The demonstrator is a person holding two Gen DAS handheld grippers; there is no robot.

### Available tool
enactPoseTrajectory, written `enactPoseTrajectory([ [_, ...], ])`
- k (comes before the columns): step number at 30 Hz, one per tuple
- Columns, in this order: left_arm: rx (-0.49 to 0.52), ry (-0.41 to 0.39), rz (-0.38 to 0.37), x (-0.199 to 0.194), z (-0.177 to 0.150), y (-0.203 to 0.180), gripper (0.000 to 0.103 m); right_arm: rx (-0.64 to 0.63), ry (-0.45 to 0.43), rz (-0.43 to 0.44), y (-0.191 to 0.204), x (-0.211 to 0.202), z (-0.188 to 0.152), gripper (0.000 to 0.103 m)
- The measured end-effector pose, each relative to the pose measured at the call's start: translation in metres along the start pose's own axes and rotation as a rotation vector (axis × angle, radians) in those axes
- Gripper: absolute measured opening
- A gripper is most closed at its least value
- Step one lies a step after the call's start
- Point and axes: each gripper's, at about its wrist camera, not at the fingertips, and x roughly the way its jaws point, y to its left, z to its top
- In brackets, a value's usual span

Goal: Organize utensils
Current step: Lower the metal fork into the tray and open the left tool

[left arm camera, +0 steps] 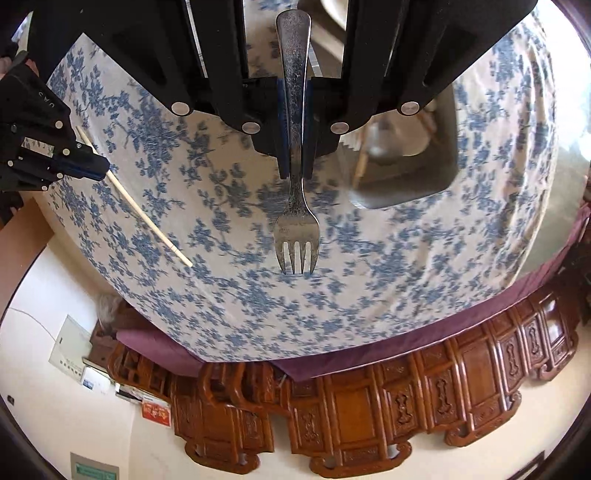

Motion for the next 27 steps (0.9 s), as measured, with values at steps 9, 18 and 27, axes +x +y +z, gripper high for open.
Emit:
enactPoseTrajectory([
  [9, -0.053, 0.012, 0.025, -0.001, -0.015, 0.05, 0.006, -0.03, 0.001, 0.028, 0.028, 0.003, 0.005, 0.006],
  [18, -0.067, 0.067, 0.044, 0.017, -0.041, 0.073, 0.006, -0.036, 0.014, 0.038, 0.038, 0.009, 0.003, 0.006],
  [27, -0.083, 0.12, 0.055, 0.042, -0.057, 0.082, 0.006, -0.04, 0.017, 0.045, 0.042, 0.01, 0.003, 0.006],
])
